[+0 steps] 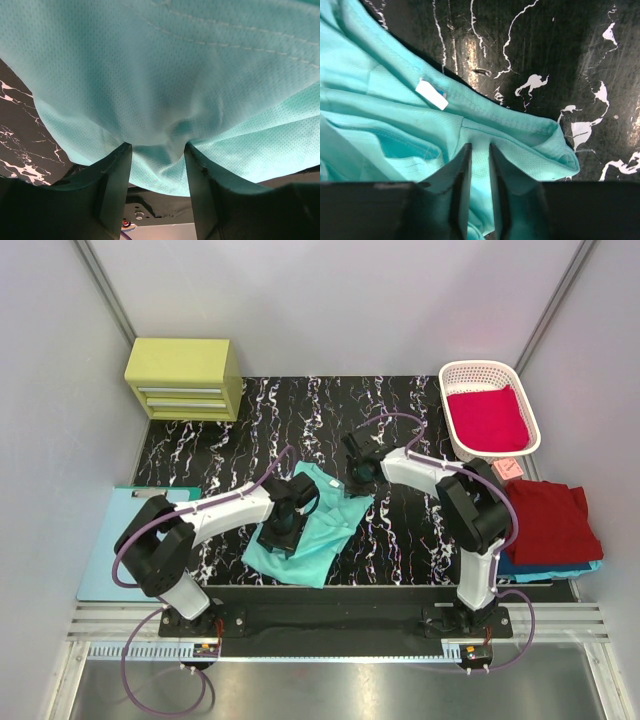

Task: Fold and stack the t-shirts
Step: Grab one side of the 2/3 rectangular tshirt with both arms

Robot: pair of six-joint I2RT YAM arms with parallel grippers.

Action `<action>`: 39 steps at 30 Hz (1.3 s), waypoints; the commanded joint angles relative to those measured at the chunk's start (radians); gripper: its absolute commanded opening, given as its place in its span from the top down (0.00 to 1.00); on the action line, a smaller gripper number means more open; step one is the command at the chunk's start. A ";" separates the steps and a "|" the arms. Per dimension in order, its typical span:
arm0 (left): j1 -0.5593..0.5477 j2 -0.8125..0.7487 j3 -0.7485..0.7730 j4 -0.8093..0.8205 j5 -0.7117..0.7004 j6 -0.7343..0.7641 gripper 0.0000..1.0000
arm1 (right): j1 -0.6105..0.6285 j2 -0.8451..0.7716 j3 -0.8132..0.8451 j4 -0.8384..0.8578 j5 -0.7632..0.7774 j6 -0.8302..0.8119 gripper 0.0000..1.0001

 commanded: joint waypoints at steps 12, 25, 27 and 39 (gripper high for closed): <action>-0.012 -0.043 -0.003 -0.007 0.046 -0.010 0.51 | -0.078 0.182 0.118 -0.103 0.077 0.049 0.83; -0.012 0.071 0.103 -0.001 0.043 0.020 0.51 | -0.219 0.391 0.447 -0.210 0.086 0.027 0.84; -0.013 0.095 0.131 0.004 0.040 0.028 0.51 | -0.222 0.431 0.529 -0.239 0.089 0.014 0.84; -0.012 0.206 0.244 0.019 0.015 0.060 0.53 | -0.262 0.596 0.822 -0.345 0.129 -0.025 0.81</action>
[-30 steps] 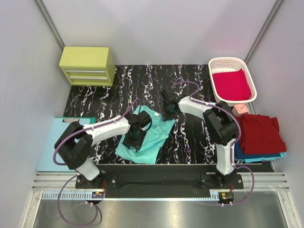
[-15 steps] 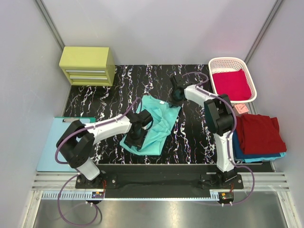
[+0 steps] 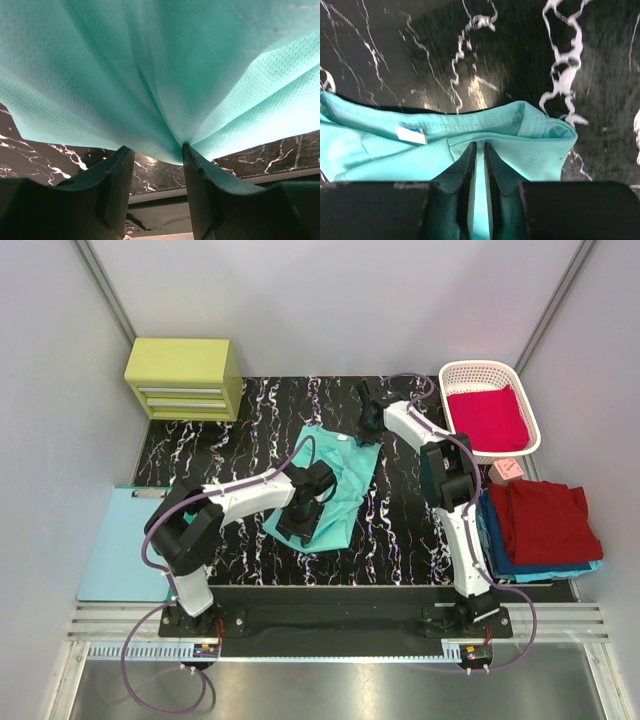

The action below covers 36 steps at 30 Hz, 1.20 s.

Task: Fold and stack the t-shirts
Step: Grab one side of the 2/3 rectangular tshirt with both arms

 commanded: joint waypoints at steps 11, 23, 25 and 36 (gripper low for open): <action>-0.004 0.092 0.140 0.003 -0.015 0.043 0.52 | -0.095 0.279 0.431 -0.230 0.049 -0.085 0.77; 0.028 -0.117 0.237 0.063 -0.303 -0.016 0.26 | -0.040 -0.124 0.140 -0.012 0.069 -0.151 0.43; 0.073 -0.147 0.222 0.072 -0.314 -0.022 0.23 | -0.014 -0.195 0.038 -0.012 0.083 -0.156 0.42; 0.209 -0.127 0.113 0.135 -0.256 -0.036 0.25 | 0.179 -0.644 -0.625 0.040 0.064 -0.092 0.43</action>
